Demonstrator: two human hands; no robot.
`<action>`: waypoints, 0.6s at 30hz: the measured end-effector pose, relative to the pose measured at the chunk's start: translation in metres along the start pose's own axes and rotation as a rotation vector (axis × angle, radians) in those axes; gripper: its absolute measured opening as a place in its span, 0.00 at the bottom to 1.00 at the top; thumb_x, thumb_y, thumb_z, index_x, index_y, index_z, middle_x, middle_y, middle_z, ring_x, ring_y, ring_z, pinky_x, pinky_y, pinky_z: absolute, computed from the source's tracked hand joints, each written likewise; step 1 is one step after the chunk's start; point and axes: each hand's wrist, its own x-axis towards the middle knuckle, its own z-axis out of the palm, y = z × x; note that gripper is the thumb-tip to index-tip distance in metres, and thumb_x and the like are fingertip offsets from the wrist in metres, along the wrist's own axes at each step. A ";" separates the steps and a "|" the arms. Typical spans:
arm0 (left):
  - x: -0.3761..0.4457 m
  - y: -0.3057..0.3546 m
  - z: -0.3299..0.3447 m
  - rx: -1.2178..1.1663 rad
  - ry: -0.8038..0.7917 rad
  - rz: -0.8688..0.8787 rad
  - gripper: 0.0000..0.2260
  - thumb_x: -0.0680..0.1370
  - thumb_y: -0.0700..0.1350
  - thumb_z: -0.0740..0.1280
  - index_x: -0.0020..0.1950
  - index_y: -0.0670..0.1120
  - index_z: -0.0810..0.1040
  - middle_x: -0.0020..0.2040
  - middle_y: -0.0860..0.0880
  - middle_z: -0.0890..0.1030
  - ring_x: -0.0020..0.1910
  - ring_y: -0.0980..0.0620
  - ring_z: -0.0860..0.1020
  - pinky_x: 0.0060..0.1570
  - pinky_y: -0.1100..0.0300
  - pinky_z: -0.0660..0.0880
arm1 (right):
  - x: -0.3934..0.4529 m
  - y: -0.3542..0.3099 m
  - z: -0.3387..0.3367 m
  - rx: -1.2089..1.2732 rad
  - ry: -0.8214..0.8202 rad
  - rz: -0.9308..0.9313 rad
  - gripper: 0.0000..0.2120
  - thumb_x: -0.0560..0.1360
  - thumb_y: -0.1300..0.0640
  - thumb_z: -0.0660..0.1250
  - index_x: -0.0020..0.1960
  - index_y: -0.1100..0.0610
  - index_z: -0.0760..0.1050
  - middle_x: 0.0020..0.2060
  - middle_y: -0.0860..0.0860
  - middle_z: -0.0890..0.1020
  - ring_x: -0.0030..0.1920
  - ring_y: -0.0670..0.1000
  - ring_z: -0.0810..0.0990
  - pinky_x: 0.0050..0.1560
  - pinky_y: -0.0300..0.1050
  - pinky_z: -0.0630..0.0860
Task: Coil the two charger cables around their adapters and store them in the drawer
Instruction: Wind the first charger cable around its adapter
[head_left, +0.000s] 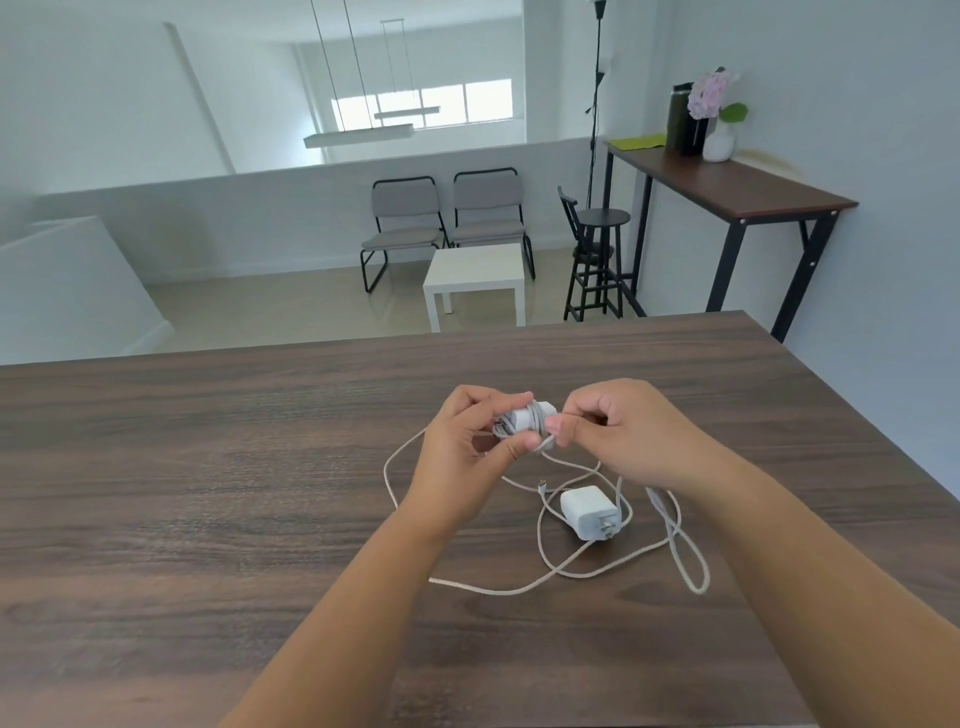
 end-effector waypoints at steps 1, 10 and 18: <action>-0.001 0.001 -0.001 -0.015 -0.011 -0.008 0.15 0.71 0.43 0.76 0.57 0.54 0.82 0.51 0.50 0.76 0.49 0.58 0.77 0.47 0.63 0.77 | 0.001 -0.001 0.000 -0.007 -0.014 -0.004 0.14 0.77 0.48 0.66 0.35 0.52 0.80 0.22 0.43 0.71 0.24 0.42 0.68 0.27 0.33 0.64; 0.001 0.012 -0.008 0.041 -0.071 0.018 0.22 0.64 0.43 0.81 0.56 0.55 0.82 0.48 0.51 0.76 0.45 0.59 0.77 0.47 0.64 0.78 | 0.010 -0.010 0.009 0.006 0.044 0.010 0.16 0.76 0.49 0.67 0.32 0.54 0.79 0.21 0.44 0.73 0.22 0.42 0.67 0.26 0.32 0.63; -0.009 0.021 -0.022 -0.212 -0.270 -0.238 0.25 0.65 0.37 0.80 0.60 0.51 0.81 0.52 0.48 0.83 0.43 0.50 0.76 0.52 0.45 0.79 | 0.015 0.001 -0.007 0.484 -0.256 0.013 0.11 0.65 0.57 0.78 0.38 0.56 0.76 0.27 0.50 0.74 0.25 0.45 0.64 0.24 0.33 0.62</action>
